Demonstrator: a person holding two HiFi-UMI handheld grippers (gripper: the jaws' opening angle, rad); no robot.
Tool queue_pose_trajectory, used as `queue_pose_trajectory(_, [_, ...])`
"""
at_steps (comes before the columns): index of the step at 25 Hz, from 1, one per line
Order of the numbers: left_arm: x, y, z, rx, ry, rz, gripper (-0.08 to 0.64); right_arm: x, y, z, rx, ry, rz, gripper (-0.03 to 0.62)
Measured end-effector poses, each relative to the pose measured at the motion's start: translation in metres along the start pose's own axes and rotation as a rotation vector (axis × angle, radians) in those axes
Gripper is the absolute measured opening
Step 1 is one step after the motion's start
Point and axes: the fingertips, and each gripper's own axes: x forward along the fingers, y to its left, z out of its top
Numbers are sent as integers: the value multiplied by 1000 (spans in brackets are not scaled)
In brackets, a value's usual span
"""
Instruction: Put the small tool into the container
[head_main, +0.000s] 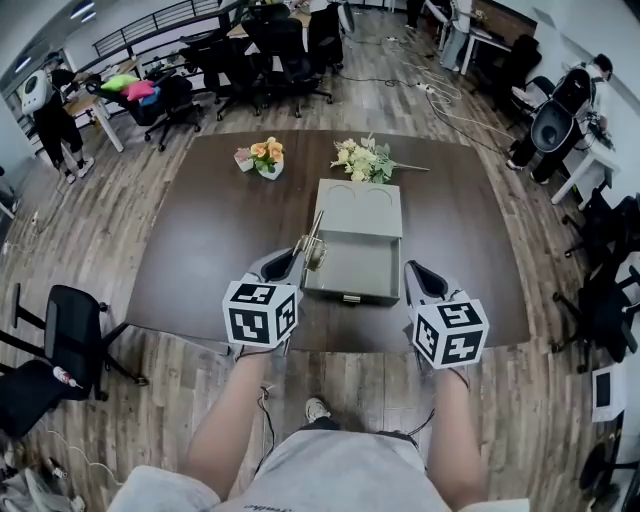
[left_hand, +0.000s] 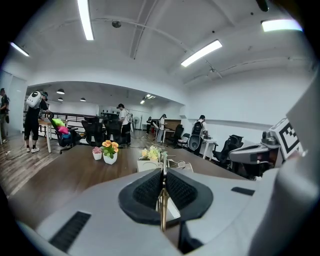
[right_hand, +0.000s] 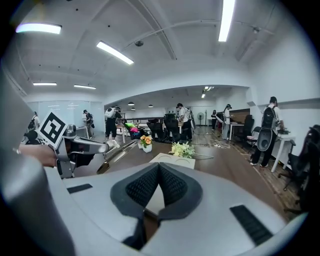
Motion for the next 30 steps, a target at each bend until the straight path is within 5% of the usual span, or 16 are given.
queue_pose_trajectory(15, [30,16,-2,24,34,-51,23,25,-5,-4,29,7,-46,5])
queue_pose_trajectory(30, [77,3,-1,79,88,-64,23,58,-36,6,8,-14,10,5])
